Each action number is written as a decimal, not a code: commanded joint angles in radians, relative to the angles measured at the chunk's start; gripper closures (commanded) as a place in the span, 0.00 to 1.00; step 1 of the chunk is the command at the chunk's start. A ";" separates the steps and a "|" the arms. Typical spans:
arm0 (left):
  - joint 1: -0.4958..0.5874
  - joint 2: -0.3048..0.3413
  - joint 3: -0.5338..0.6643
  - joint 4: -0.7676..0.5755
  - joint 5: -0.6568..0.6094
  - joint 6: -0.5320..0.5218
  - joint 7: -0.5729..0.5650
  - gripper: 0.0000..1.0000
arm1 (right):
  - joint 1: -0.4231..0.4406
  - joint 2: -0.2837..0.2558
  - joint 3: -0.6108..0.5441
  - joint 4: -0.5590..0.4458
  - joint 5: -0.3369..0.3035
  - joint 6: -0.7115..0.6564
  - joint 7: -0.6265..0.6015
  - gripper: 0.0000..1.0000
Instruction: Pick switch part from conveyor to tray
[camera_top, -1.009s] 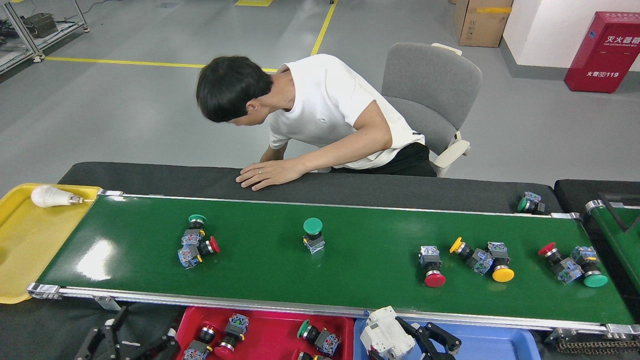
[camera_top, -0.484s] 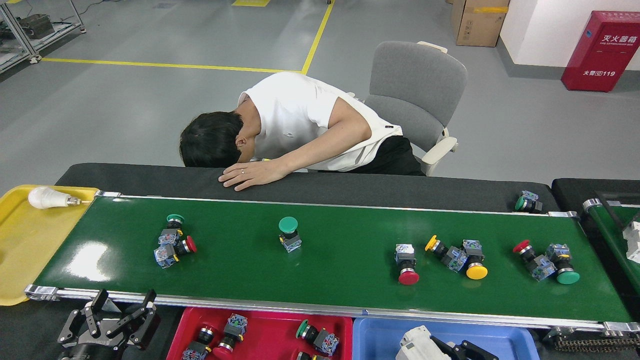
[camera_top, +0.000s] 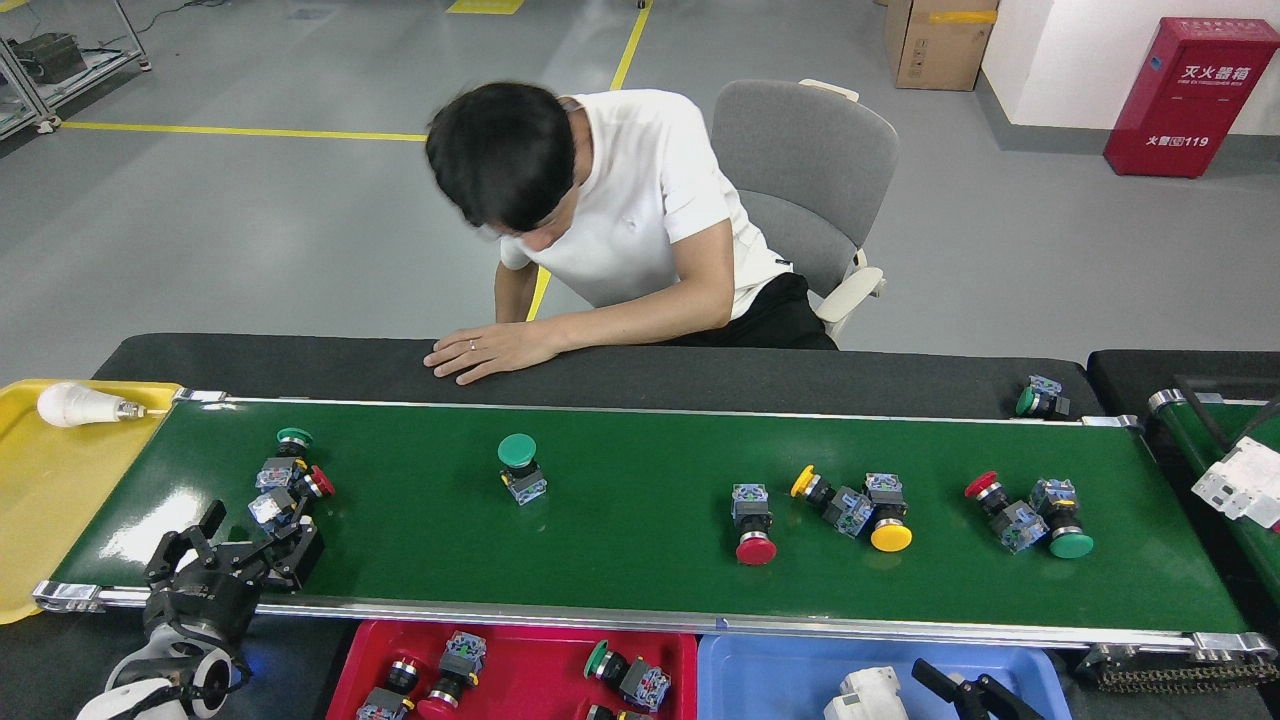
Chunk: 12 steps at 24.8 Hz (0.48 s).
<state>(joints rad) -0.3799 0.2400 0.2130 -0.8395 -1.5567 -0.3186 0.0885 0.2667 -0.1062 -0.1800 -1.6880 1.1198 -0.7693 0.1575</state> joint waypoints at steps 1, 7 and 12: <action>-0.059 0.031 -0.032 0.079 -0.002 0.013 0.034 0.00 | -0.023 0.019 -0.024 -0.013 -0.006 -0.016 0.016 0.05; -0.244 0.067 -0.167 0.390 0.000 0.044 0.152 0.19 | -0.159 0.069 -0.010 -0.004 0.009 0.228 0.048 0.06; -0.266 0.065 -0.191 0.424 0.004 0.033 0.174 0.89 | -0.190 0.103 0.036 -0.001 0.098 0.584 0.028 0.06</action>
<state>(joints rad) -0.6271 0.2978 0.0258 -0.4111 -1.5537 -0.2760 0.2519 0.0887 -0.0073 -0.1459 -1.6799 1.2078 -0.3024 0.2031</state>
